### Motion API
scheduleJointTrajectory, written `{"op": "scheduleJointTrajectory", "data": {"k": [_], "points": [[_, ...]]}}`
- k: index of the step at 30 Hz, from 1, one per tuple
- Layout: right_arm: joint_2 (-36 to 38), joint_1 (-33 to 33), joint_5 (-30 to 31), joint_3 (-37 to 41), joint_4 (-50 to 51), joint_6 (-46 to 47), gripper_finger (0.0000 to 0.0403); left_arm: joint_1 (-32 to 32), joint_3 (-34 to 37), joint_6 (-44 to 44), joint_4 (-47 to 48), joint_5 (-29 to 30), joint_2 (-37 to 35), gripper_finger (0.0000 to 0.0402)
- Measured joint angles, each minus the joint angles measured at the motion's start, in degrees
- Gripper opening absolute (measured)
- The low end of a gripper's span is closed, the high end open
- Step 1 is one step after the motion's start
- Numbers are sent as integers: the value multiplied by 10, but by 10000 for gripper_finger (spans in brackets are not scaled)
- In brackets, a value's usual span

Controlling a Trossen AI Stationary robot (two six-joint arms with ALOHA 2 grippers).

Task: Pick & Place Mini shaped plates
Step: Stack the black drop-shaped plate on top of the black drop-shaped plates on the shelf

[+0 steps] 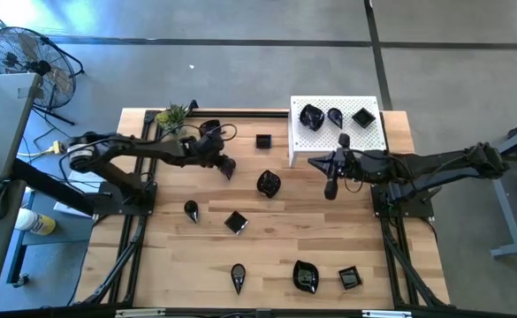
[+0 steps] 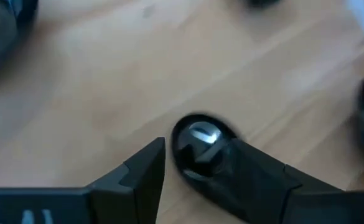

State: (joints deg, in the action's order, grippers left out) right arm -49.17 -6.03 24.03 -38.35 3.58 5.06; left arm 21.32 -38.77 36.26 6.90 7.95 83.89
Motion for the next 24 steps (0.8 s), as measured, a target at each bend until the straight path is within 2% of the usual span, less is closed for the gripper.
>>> {"op": "scheduleJointTrajectory", "data": {"k": [7, 11, 18, 20, 24], "points": [[0, -12, 1, 0, 0, -2, 0, 1, 1, 2, -8, -31, 37, 166], [0, -12, 1, 0, 0, -2, 0, 1, 1, 2, -8, -45, 50, 126], [0, -12, 1, 0, 0, -1, 0, 1, 1, -21, -9, -49, 50, 19], [0, -12, 1, 0, 0, 3, 0, 1, 1, -26, -13, -48, 50, 6], [0, -12, 1, 0, 0, 36, 0, 0, 1, -15, -18, -22, 35, 7]]}}
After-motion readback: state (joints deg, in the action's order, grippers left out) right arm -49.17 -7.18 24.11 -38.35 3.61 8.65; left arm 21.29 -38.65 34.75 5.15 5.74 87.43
